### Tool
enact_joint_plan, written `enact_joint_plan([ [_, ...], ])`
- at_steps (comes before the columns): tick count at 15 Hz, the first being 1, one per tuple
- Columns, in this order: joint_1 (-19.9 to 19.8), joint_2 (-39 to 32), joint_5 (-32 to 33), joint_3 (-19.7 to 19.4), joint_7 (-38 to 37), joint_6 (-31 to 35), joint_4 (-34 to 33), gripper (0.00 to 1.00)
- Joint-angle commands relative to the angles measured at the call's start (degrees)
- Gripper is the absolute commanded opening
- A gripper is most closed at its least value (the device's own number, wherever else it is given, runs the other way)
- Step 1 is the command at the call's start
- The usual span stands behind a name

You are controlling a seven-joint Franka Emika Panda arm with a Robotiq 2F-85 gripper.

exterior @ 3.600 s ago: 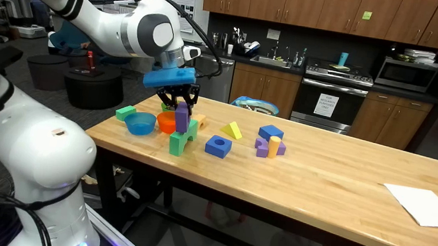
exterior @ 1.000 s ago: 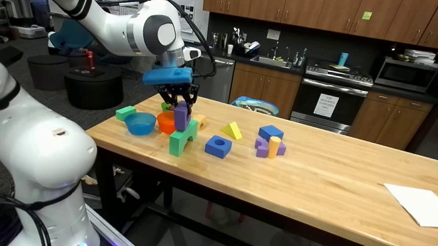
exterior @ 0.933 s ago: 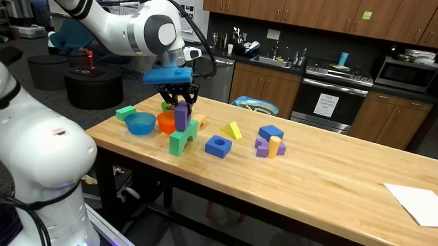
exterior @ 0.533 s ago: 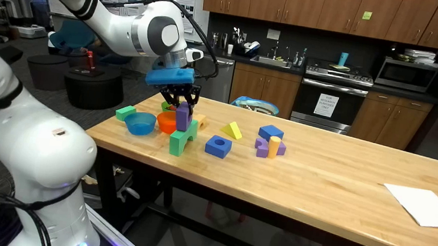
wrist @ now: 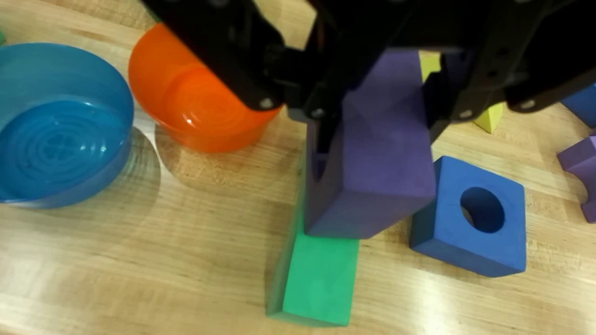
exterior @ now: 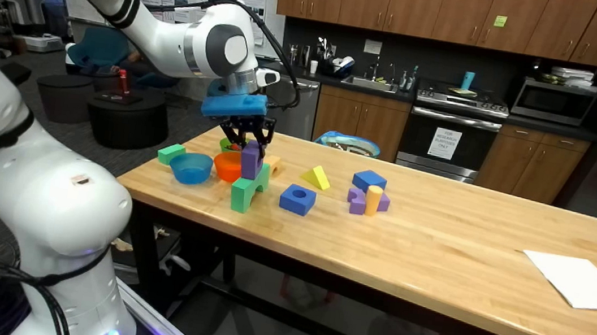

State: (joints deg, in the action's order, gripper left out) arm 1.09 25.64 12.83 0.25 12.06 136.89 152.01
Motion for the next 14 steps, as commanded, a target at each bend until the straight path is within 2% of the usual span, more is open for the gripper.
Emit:
enact_joint_plan([
  [1,-0.15,-1.09,-0.6,-0.31,-0.66,-1.31,-1.44,0.77],
  [4,-0.32,-1.11,-0.62,-0.37,-0.7,-1.44,-1.49,0.95],
  [5,-0.34,-1.15,-0.63,-0.42,-0.68,-1.42,-1.52,0.99],
  [14,0.23,2.74,-1.26,-1.19,1.06,-1.37,-0.37,1.0],
])
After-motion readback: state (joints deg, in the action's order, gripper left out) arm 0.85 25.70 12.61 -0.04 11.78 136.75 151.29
